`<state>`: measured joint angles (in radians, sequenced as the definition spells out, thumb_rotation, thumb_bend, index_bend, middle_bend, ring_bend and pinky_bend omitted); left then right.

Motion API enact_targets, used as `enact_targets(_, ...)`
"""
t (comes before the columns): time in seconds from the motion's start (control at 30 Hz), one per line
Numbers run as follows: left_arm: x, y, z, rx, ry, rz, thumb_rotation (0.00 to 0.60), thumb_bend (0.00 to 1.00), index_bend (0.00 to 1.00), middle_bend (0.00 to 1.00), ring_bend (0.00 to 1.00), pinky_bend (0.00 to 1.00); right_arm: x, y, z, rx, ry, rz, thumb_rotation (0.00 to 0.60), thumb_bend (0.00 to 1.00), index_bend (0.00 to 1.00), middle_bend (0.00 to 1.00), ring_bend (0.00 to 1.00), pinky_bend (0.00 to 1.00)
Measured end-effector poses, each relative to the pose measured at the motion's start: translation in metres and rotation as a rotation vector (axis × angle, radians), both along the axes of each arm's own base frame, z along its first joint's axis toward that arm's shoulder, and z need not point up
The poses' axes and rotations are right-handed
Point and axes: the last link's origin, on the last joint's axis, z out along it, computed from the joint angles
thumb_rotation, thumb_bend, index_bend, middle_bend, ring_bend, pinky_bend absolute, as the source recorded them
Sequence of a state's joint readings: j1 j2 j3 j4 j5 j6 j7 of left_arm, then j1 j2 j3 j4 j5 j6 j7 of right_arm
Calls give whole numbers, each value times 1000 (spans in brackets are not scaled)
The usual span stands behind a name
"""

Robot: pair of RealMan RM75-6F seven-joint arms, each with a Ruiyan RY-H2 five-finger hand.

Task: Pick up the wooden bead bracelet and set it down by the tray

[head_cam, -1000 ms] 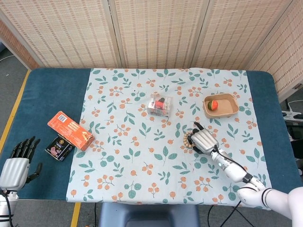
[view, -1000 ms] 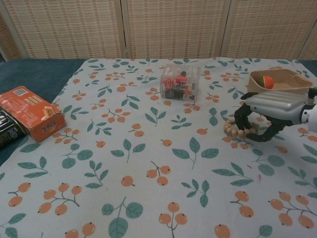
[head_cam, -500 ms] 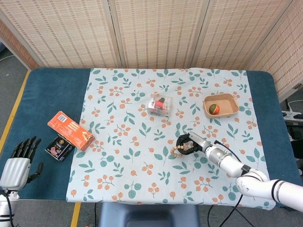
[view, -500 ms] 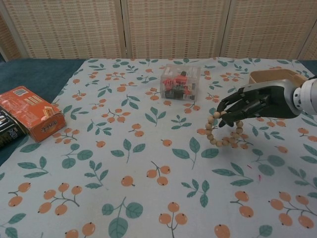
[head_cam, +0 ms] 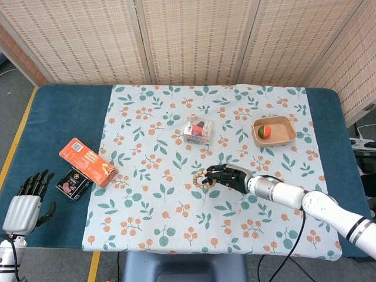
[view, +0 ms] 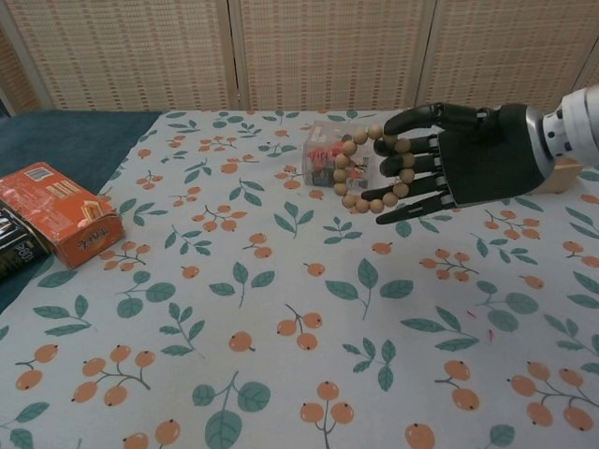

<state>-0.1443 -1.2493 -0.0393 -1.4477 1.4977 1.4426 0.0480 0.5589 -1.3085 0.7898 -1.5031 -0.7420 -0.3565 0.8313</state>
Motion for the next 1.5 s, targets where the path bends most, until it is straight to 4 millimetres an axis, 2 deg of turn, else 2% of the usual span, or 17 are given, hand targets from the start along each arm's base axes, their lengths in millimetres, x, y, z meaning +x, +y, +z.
enact_targets(0.13,0,0,-2,-7,1,0,600,470,0,0,0,108,-7,6,1,-4,-51,41,401,752,512,598,275,0)
enact_targets(0.27,0,1,-2,-10,-1,2,600,470,0,0,0,108,-18,15,0,-25,-78,77,366,654,396,536,255,0)
enact_targets(0.43,-2,2,-1,-13,-8,8,600,470,0,0,0,108,-33,28,-8,-38,-101,101,336,642,367,521,242,0)
enact_targets(0.73,-3,3,1,-12,-20,11,600,471,0,0,0,108,-51,38,-17,-29,-224,102,315,540,292,501,226,0)
enact_targets(0.9,-5,4,2,-13,-25,22,600,471,0,0,0,108,-57,42,-22,-49,-282,128,297,454,281,493,219,0)
enact_targets(1.07,-6,4,3,-10,-26,26,600,471,0,0,0,109,-63,46,-30,-39,-301,144,293,419,288,493,219,0)
enact_targets(1.17,-6,5,3,-11,-26,30,600,471,0,0,0,108,-66,48,-36,-35,-310,140,306,419,356,492,220,0)
enact_targets(1.3,-6,5,3,-13,-25,30,600,472,0,0,0,109,-67,50,-43,-39,-328,133,345,419,507,492,224,0)
enact_targets(1.5,-6,5,3,-12,-27,31,600,471,0,0,0,109,-66,51,-46,-38,-335,141,366,419,552,492,230,0)
